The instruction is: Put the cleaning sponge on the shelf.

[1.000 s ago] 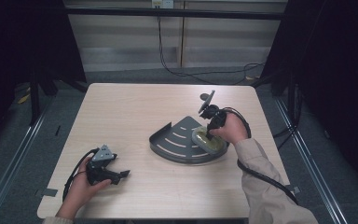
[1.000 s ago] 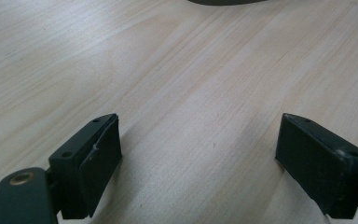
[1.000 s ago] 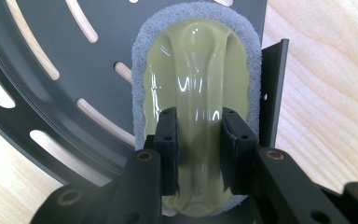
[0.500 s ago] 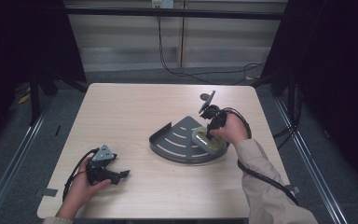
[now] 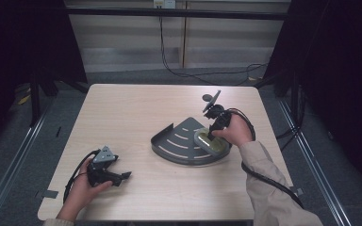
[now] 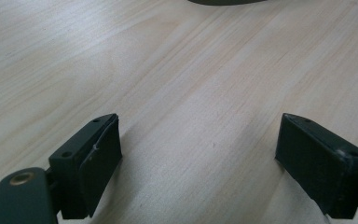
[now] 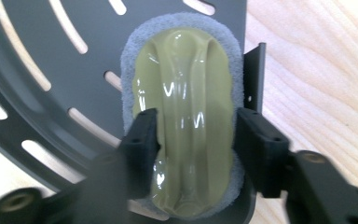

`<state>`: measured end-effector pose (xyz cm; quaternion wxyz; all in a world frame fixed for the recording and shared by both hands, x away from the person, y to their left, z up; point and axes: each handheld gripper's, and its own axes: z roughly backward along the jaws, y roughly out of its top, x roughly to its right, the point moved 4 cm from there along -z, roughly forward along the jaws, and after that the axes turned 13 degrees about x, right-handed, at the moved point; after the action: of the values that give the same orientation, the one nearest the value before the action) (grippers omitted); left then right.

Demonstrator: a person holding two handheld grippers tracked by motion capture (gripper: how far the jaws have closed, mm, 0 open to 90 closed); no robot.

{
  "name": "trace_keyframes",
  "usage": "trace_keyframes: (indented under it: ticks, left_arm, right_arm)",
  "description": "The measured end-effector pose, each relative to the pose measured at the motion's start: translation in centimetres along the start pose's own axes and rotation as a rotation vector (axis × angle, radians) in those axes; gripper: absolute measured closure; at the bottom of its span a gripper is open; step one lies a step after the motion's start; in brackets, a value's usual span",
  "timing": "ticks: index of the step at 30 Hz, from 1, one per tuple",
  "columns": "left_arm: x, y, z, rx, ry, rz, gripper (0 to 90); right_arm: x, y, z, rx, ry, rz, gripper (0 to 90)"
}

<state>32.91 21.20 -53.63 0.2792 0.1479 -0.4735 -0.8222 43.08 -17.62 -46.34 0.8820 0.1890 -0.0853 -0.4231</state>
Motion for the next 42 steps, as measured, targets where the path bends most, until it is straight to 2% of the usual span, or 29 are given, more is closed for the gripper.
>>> trace_keyframes:
  ticks: [1, 5, 13, 18, 23, 42]
  left_arm:
    - [0.0, 0.0, 0.0, 0.001, 0.000, 0.001, 13.5]
    - [0.0, 0.0, 0.0, 0.001, 0.000, 0.000, 13.6]
    - [0.0, 0.0, 0.0, 0.000, 0.000, 0.000, 13.6]
    - [0.0, 0.0, 0.0, 0.001, -0.001, 0.004, 13.5]
    - [0.0, 0.0, 0.0, 0.001, -0.002, 0.005, 13.6]
    - [0.0, 0.0, 0.0, -0.004, -0.002, 0.001, 13.5]
  right_arm:
    - [0.2, 0.0, 0.1, 0.016, -0.012, -0.006, 39.2]
    - [0.2, 0.1, 0.4, 0.046, -0.020, -0.007, 34.9]
    - [0.3, 0.1, 1.4, 0.094, -0.013, -0.010, 29.4]
    - [0.3, -0.4, 1.6, 0.087, -0.004, -0.012, 28.4]
    - [0.6, -1.1, 2.2, 0.103, 0.000, -0.018, 27.1]
    - [1.5, -5.6, 3.7, 0.091, 0.030, -0.031, 25.3]
